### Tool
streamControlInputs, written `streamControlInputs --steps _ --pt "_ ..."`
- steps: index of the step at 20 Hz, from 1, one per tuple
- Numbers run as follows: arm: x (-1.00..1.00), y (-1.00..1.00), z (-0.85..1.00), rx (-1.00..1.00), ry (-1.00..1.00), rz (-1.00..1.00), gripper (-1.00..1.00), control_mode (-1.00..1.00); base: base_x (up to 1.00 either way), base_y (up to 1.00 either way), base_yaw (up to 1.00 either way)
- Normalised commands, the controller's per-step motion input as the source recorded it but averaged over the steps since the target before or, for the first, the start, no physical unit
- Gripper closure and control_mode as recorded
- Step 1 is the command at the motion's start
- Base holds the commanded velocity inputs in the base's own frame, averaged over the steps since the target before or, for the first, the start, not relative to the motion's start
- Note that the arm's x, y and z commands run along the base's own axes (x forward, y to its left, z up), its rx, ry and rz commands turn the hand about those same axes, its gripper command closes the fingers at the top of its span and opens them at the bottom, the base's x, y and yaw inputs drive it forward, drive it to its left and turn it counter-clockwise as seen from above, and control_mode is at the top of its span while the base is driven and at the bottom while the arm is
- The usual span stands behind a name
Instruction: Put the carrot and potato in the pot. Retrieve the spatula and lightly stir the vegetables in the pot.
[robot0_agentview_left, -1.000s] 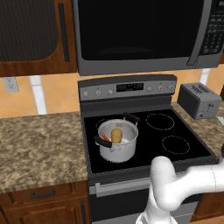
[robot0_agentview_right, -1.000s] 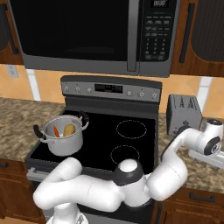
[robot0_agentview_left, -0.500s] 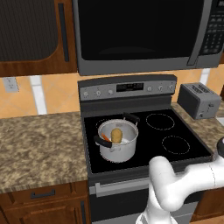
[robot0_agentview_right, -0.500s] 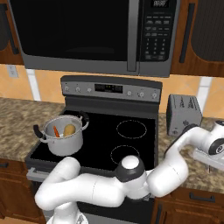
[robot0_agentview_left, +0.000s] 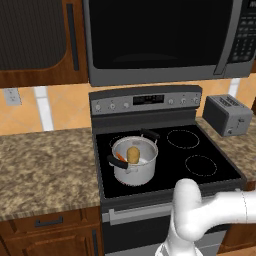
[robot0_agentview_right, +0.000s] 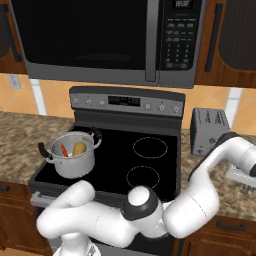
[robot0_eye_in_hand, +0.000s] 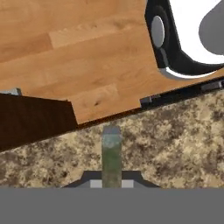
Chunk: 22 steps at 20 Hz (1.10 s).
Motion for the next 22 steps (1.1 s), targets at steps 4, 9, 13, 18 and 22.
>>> streamControlInputs --steps 4,9,13,18,22 --pt "-0.81 1.00 0.24 -0.53 -0.13 0.46 1.00 -1.00 0.00 0.00 0.00" --pt "-0.83 1.00 0.35 -0.53 -0.12 0.41 1.00 -1.00 0.00 0.00 0.00" --pt "-0.83 1.00 0.88 -0.56 -0.03 0.40 1.00 -1.00 0.00 0.00 0.00" --pt "-0.55 1.00 1.00 -0.62 0.00 0.33 1.00 -1.00 0.00 0.00 0.00" --pt "-0.46 0.99 0.73 -0.70 -0.01 0.37 1.00 -1.00 0.00 0.00 0.00"
